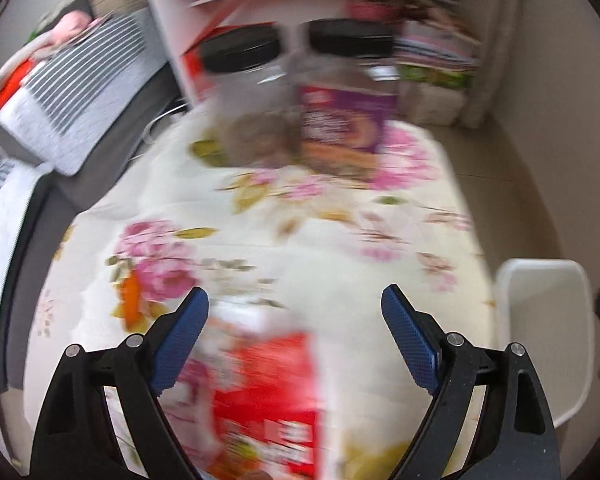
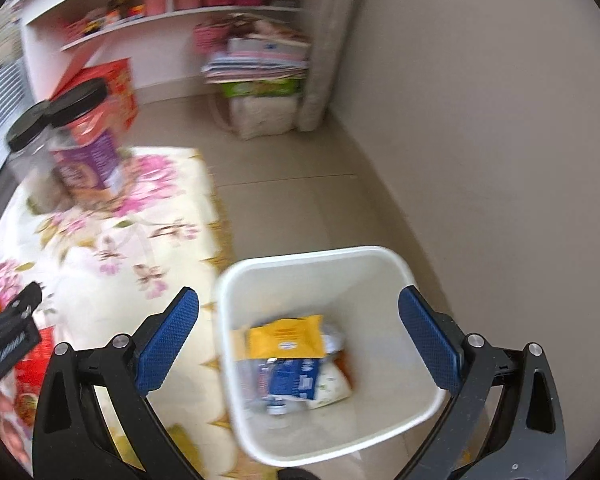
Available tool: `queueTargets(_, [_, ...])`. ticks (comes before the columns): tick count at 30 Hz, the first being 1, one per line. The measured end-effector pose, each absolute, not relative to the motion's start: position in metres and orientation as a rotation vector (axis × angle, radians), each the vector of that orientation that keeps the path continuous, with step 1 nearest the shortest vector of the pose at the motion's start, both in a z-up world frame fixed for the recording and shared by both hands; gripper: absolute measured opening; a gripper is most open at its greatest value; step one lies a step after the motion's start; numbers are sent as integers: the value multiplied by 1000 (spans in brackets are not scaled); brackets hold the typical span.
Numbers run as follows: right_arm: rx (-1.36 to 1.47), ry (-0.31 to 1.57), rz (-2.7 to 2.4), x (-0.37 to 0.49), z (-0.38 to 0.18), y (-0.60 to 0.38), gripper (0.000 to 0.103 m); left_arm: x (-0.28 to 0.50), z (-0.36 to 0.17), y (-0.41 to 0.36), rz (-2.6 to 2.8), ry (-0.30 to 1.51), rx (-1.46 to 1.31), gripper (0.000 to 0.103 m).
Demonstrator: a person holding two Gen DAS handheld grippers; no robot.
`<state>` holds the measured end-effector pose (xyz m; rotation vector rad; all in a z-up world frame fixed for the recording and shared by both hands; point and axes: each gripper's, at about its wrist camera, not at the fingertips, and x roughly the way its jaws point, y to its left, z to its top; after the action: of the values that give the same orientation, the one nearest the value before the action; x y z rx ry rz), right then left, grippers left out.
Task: Collect trash
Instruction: 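Grasp an orange peel with the left tool while the right tool grasps crumpled white tissue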
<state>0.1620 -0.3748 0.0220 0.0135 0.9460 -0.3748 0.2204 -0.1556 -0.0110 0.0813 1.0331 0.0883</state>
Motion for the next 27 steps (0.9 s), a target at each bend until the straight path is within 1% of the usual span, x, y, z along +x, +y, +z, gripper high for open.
queueTargets(10, [-102,1004,-216,194,2,-285,96,255,-51,-30,275,1139,42,86])
queueTargets(12, [-115,1011,-193,198,-2,-272,96,257,-62,-12,283,1167,16,82])
queueTargets(14, [-122,1022,-165,201,-5,-258,96,258,-73,1,275,1198,-7,71])
queueTargets(15, [-123,1028,-153,203,-7,-253,96,259,-78,6,267,1217,-21,68])
queueTargets(17, [-125,1046,-125,207,-12,-241,96,260,-89,14,252,1255,-47,55])
queueTargets(19, [-129,1066,-98,212,-18,-229,96,259,-96,18,234,1268,-58,50])
queueTargets(20, [-132,1073,-84,213,-20,-224,96,258,-95,18,219,1249,-55,38])
queueTargets(22, [-140,1092,-51,217,-26,-212,96,257,-94,16,202,1235,-27,24])
queueTargets(23, [-139,1107,-21,219,-29,-205,96,255,-93,17,187,1234,-31,21])
queueTargets(27, [-131,1166,88,226,-41,-178,96,249,-90,26,154,1232,-36,19])
